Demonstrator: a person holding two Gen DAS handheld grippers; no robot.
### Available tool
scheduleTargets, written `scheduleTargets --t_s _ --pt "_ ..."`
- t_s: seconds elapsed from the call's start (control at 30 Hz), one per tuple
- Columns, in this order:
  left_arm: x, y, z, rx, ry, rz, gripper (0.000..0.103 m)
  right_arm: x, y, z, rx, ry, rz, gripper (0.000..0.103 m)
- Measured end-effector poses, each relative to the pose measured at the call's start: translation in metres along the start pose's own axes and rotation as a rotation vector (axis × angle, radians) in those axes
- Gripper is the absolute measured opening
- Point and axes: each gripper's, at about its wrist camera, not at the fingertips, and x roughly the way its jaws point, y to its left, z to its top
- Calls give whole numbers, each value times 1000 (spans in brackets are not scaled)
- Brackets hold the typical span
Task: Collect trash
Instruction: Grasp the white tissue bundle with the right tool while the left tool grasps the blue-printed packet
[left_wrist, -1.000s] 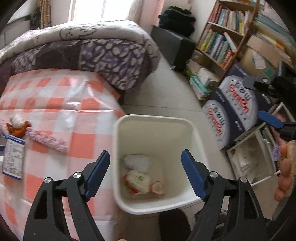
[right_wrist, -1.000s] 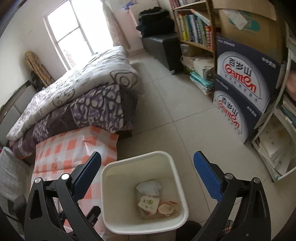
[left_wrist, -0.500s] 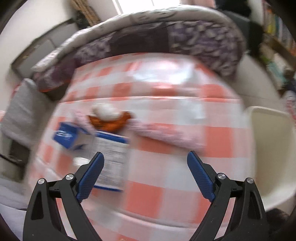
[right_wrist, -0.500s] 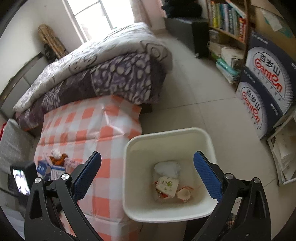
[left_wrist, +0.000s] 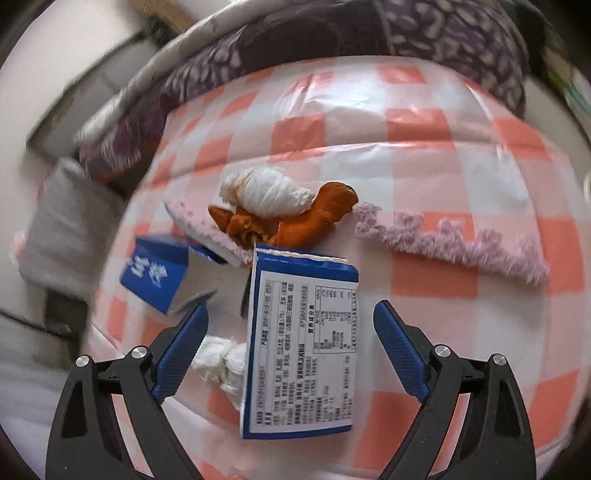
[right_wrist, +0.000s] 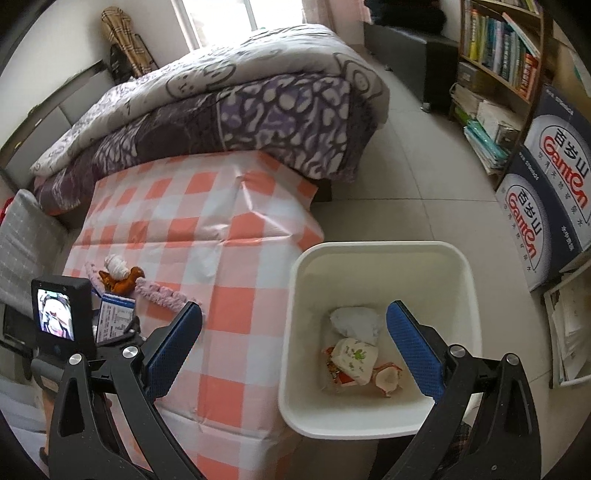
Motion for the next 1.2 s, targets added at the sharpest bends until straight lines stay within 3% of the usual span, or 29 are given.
scheduleTargets --t_s 0.03,0.07,0.1,0.23,0.53,0.93,1.07,1.2 --pt "-1 -2 -2 27 -20 12 78 2 4 -1 -5 4 2 96" --pt "1 -3 -4 48 -23 1 63 4 8 -1 -10 7 5 96" --pt "4 -2 -6 59 -10 -23 57 5 12 -2 -14 11 7 96" --pt "-1 17 -11 5 -37 -96 56 11 26 -5 -26 23 18 96" --pt "-45 119 -22 -339 -104 -346 56 23 91 -15 -150 15 73 96" --pt "-83 224 -66 -617 -174 -333 56 65 241 -68 -524 20 244 96" --pt "-86 251 -77 -710 -177 -345 56 83 275 -86 -578 35 284 96" --pt "-90 265 -82 -742 -194 -333 57 96 292 -97 -604 55 290 92"
